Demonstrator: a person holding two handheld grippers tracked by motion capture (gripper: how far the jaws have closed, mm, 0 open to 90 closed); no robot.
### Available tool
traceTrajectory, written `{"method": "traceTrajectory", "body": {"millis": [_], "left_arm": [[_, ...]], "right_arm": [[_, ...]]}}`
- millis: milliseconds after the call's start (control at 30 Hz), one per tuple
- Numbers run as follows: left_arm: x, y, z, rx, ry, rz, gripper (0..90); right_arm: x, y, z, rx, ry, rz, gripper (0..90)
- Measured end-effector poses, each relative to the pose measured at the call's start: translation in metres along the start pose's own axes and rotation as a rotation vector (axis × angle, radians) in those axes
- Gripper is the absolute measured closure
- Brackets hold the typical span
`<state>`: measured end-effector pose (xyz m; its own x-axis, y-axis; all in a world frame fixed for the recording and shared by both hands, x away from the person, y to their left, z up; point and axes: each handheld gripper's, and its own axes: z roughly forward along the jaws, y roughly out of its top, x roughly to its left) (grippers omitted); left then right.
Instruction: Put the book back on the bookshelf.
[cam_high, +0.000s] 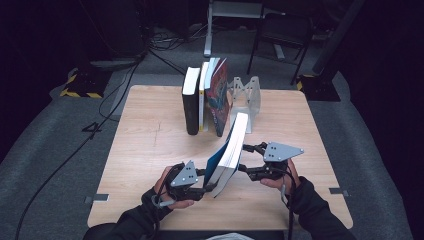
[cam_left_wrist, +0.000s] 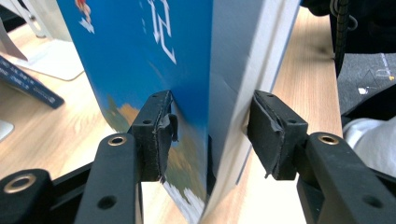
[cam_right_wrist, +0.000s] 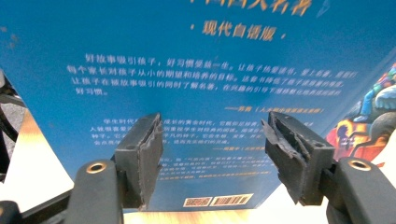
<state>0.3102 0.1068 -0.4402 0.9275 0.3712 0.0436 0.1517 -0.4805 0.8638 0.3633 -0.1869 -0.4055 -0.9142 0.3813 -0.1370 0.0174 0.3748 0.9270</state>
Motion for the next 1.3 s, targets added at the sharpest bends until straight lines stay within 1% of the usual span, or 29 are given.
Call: {"method": "traceTrajectory", "body": {"millis": [33,100,133,167,200,267,333,400,467,667,700,733,800,867,933,1000,1033,1067,1100,1133,1233,1300], "left_arm": [[-0.003,-0.001,0.0,0.007,-0.004,0.001,48.4],[-0.007,-0.002,0.002,0.022,0.001,0.009,45.5],[-0.01,-0.002,0.004,0.02,0.009,-0.002,43.2],[-0.01,-0.002,0.004,0.02,0.009,-0.002,40.3],[-0.011,-0.003,0.007,0.012,0.023,-0.031,36.9],[-0.012,-0.002,0.009,0.015,0.031,-0.034,35.5],[-0.014,-0.001,0.013,0.007,0.051,-0.043,31.1],[-0.016,-0.001,0.016,-0.029,0.085,-0.052,29.8],[-0.018,-0.002,0.02,-0.06,0.111,-0.075,28.8],[-0.02,-0.003,0.033,-0.072,0.18,-0.121,27.1],[-0.02,-0.004,0.036,-0.074,0.191,-0.136,26.6],[-0.02,-0.004,0.037,-0.072,0.202,-0.143,27.3],[-0.019,-0.005,0.039,-0.07,0.208,-0.151,28.2],[-0.017,-0.006,0.04,-0.081,0.203,-0.181,30.3],[-0.015,-0.007,0.04,-0.082,0.2,-0.182,30.9],[-0.015,-0.007,0.038,-0.079,0.203,-0.176,32.8],[-0.015,-0.007,0.036,-0.072,0.206,-0.166,34.3],[-0.015,-0.007,0.036,-0.072,0.206,-0.166,36.6],[-0.016,-0.007,0.035,-0.071,0.214,-0.152,40.2],[-0.016,-0.007,0.033,-0.068,0.221,-0.141,40.2],[-0.014,-0.008,0.025,-0.057,0.233,-0.114,48.4],[-0.01,-0.01,0.021,-0.048,0.241,-0.108,53.5]], "right_arm": [[0.001,0.0,0.001,0.003,0.001,-0.002,36.8],[0.002,-0.001,0.004,0.011,0.002,-0.006,36.8],[0.003,-0.002,0.005,0.012,0.005,-0.002,36.8],[0.003,-0.002,0.005,0.012,0.005,-0.002,36.8],[0.003,-0.004,0.008,0.017,0.006,0.005,36.4],[0.003,-0.005,0.009,0.022,0.008,0.007,36.3],[0.004,-0.006,0.012,0.029,0.003,0.008,35.5],[0.004,-0.007,0.013,0.026,0.002,0.011,35.4],[0.004,-0.009,0.015,0.019,0.007,0.025,35.3],[0.004,-0.013,0.019,0.027,0.0,0.03,34.9],[0.004,-0.013,0.02,0.028,-0.002,0.03,34.9],[0.004,-0.014,0.02,0.028,-0.002,0.028,34.9],[0.004,-0.014,0.02,0.028,-0.004,0.028,34.7],[0.005,-0.014,0.021,0.033,-0.006,0.028,34.6],[0.005,-0.015,0.021,0.038,-0.011,0.026,34.5],[0.005,-0.015,0.022,0.044,-0.015,0.023,34.1],[0.005,-0.016,0.023,0.045,-0.02,0.024,33.7],[0.005,-0.016,0.023,0.045,-0.022,0.028,33.3],[0.004,-0.017,0.024,0.047,-0.028,0.027,32.8],[0.004,-0.017,0.024,0.047,-0.028,0.027,32.8],[0.004,-0.018,0.024,0.053,-0.038,0.029,31.9],[0.002,-0.019,0.023,0.057,-0.045,0.03,31.9]]}}
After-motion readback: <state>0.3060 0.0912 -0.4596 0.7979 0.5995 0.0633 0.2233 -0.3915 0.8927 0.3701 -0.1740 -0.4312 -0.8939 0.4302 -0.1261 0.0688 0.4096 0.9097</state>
